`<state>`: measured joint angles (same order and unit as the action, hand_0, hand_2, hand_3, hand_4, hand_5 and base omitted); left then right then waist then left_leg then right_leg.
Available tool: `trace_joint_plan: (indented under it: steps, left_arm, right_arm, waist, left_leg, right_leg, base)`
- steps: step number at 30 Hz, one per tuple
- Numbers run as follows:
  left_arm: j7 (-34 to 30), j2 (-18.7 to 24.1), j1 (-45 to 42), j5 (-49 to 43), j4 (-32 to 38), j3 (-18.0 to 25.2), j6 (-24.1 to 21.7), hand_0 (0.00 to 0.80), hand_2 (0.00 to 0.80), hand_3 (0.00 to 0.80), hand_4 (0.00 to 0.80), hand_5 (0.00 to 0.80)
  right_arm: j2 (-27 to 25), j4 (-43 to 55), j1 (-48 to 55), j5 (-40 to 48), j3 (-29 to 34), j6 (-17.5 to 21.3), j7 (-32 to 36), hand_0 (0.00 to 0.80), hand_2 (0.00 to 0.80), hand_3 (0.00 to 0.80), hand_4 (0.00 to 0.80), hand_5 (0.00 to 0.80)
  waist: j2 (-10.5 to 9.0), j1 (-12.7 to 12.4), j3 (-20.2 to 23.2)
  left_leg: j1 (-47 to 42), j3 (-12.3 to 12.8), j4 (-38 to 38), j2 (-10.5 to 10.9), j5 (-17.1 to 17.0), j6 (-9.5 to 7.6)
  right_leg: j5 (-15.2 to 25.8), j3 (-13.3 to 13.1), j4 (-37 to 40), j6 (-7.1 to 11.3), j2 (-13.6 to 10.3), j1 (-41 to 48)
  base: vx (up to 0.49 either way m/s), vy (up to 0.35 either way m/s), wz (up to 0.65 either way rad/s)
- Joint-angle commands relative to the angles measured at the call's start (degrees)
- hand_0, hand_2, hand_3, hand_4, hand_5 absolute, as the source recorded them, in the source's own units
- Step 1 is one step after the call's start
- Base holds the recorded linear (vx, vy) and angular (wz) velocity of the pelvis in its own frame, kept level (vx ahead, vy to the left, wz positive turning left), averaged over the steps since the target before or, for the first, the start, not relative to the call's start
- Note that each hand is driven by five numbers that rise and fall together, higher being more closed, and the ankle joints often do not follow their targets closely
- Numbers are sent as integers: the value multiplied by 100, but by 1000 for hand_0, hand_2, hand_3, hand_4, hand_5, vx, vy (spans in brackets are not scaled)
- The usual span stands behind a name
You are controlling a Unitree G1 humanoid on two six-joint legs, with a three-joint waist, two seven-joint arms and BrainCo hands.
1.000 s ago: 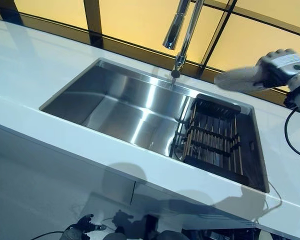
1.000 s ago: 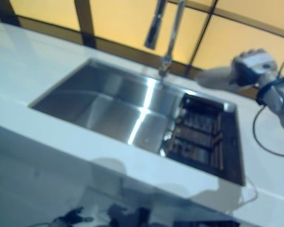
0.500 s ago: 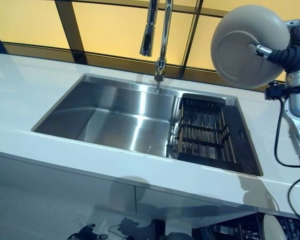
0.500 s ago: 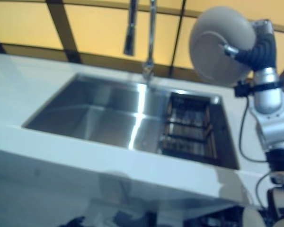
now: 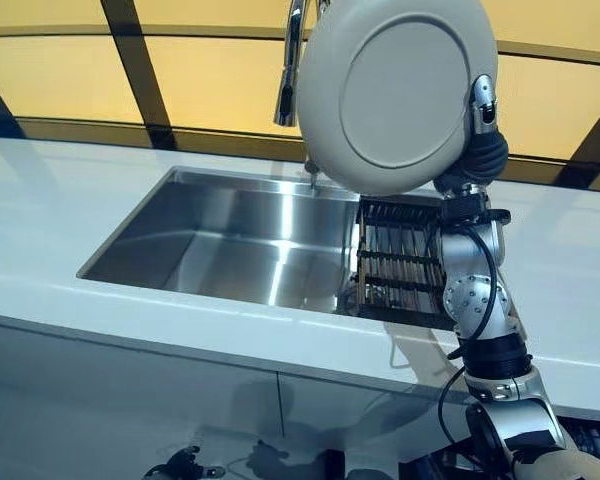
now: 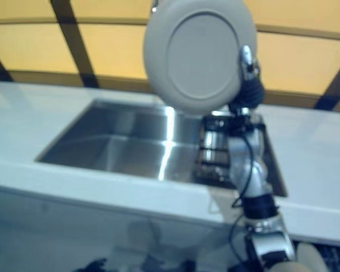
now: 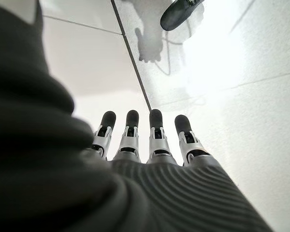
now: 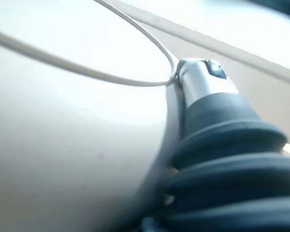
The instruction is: Take plates into dishwasher
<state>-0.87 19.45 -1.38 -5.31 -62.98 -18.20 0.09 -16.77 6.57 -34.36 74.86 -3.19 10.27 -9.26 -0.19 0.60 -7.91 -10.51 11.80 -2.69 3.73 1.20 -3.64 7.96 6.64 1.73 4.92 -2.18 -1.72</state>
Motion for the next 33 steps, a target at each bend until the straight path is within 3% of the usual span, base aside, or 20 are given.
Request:
trace_joint_plan:
  steps: [1, 7, 8, 12, 15, 19, 25, 29, 33]
  left_arm:
    - [16, 20, 354, 137, -198, -258, 57, 0, 0, 0, 0, 0]
    - [-34, 42, 317, 85, -184, -278, 232, 0, 0, 0, 0, 0]
    - [-32, 52, 320, 152, -255, -273, 260, 0, 0, 0, 0, 0]
    - [-82, 47, 357, 207, -345, -307, 275, 0, 0, 0, 0, 0]
    - [-67, 18, 362, 206, -457, -359, 206, 0, 0, 0, 0, 0]
    - [64, -49, 246, 175, -644, -432, -9, 0, 0, 0, 0, 0]
    - [189, -55, 51, 146, -663, -405, -160, 0, 0, 0, 0, 0]
    - [220, -19, 26, 123, -579, -318, -159, 0, 0, 0, 0, 0]
    - [216, 26, 110, 96, -491, -257, -76, 0, 0, 0, 0, 0]
  right_arm:
    - [118, 553, -308, 1082, 280, 392, 85, 800, 800, 800, 800, 800]
    - [90, 736, -226, 1691, 244, 775, 19, 800, 800, 800, 800, 800]
    - [140, 815, -166, 1843, 270, 921, -80, 800, 800, 800, 800, 800]
    - [200, 974, 52, 1743, 235, 1184, -162, 800, 800, 800, 800, 800]
    - [246, 1067, 200, 1429, 235, 1257, -224, 800, 800, 800, 800, 800]
    - [294, 1151, 414, -414, 225, 1400, -587, 800, 800, 800, 800, 800]
    - [181, 1200, 730, -1900, 390, 1352, -818, 800, 800, 800, 800, 800]
    - [24, 1145, 858, -2527, 400, 1420, -956, 800, 800, 800, 800, 800]
    - [-234, 1038, 971, -3145, 361, 1506, -1090, 800, 800, 800, 800, 800]
  waist:
    - [168, -118, 93]
    - [174, -133, 29]
    - [182, -111, -10]
    - [231, -21, 10]
    - [247, 50, 66]
    - [230, 79, 230]
    - [144, 117, 358]
    - [90, 143, 378]
    - [46, 201, 369]
  left_leg:
    - [140, -596, 136, 268, 782, -442]
    - [19, -462, -135, 252, 557, -378]
    - [-42, -335, -231, 235, 534, -395]
    - [-19, -32, -231, 174, 621, -445]
    - [-2, 49, -231, 136, 672, -457]
    - [63, 400, -231, -11, 802, -451]
    - [152, 1033, -231, -175, 872, -420]
    - [177, 1420, -231, -262, 876, -416]
    - [191, 1714, -231, -388, 819, -388]
  right_leg:
    - [-94, -89, -255, 57, -130, -46]
    - [313, 139, -312, 215, -138, -371]
    - [344, 368, -551, 236, -181, -467]
    - [190, 712, -1180, 153, -416, -410]
    - [-24, 852, -1381, 79, -556, -217]
    - [-392, 1170, -1615, 66, -857, 309]
    - [-422, 1447, -1499, 181, -1037, 722]
    - [-441, 1524, -1234, 228, -990, 873]
    - [-643, 1441, -815, 165, -810, 875]
  base:
    - [-121, 122, -16]
    - [-87, 88, -17]
    - [-53, 112, -32]
    - [-18, 107, -49]
    - [54, 50, -25]
    - [73, 2, -16]
    - [22, -101, -73]
    - [-51, -222, -82]
    - [-117, -324, -103]
